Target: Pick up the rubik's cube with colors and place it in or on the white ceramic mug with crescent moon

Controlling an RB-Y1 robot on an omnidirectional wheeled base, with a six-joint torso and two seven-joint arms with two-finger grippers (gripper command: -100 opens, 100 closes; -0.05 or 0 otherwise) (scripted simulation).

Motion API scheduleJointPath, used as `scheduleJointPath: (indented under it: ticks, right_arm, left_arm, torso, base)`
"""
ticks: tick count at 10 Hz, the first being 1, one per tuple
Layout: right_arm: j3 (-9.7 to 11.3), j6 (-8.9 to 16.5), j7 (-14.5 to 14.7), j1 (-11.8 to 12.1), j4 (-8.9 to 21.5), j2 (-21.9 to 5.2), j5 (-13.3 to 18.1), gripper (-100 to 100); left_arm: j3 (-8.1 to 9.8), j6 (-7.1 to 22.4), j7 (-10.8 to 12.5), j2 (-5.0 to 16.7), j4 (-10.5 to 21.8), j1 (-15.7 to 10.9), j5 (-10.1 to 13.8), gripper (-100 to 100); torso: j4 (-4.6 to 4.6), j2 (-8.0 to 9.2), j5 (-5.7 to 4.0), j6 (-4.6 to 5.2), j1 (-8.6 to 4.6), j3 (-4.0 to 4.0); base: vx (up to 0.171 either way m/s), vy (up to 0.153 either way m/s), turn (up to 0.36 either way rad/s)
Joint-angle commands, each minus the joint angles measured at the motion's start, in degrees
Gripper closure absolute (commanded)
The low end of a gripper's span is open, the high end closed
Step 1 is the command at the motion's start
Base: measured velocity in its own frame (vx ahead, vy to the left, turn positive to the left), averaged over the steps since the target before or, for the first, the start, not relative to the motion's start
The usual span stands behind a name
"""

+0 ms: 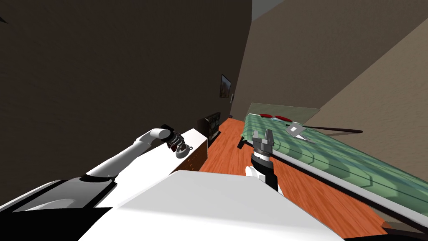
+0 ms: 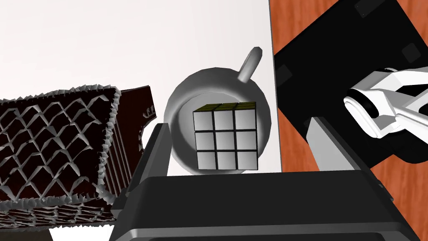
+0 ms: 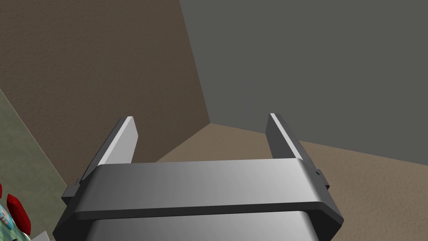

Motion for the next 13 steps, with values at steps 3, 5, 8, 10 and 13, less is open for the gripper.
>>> scheduleJointPath:
  ticks: [3, 5, 8, 10, 13]
  right_arm:
    - [0.0, 0.0, 0.0, 0.0, 0.0, 0.0, 0.0, 0]
    - [0.0, 0.0, 0.0, 0.0, 0.0, 0.0, 0.0, 0]
    - [0.0, 0.0, 0.0, 0.0, 0.0, 0.0, 0.0, 0]
    - [0.0, 0.0, 0.0, 0.0, 0.0, 0.0, 0.0, 0]
    - [0.0, 0.0, 0.0, 0.0, 0.0, 0.0, 0.0, 0]
  left_arm:
    - [-1.96, -0.3, -4.6, 0.4, 6.0, -4.4, 1.2, -100]
    - [-1.96, -0.3, -4.6, 0.4, 9.2, -4.4, 1.2, -100]
    - [-5.22, -0.9, -10.5, 1.6, 15.1, -10.2, 4.1, -100]
    - [-5.22, -0.9, -10.5, 1.6, 18.5, -10.2, 4.1, -100]
    - [-8.02, -1.5, -13.4, 2.8, 22.7, -12.9, 7.0, -100]
  torso:
    - [0.01, -0.03, -0.03, -0.03, -0.01, 0.0]
    - [-0.02, -0.13, 0.04, -0.05, 0.21, -0.06]
    - [0.01, -0.01, -0.04, -0.02, -0.08, 0.01]
    - [0.01, -0.03, 0.01, -0.05, 0.13, -0.01]
    - [-0.02, -0.14, 0.04, -0.05, 0.23, -0.07]
  base:
    - [-0.029, -0.044, -0.014]
    - [0.006, 0.007, 0.001]
    - [-0.039, -0.058, -0.044]
    - [-0.01, -0.005, 0.003]
    - [-0.008, -0.017, -0.034]
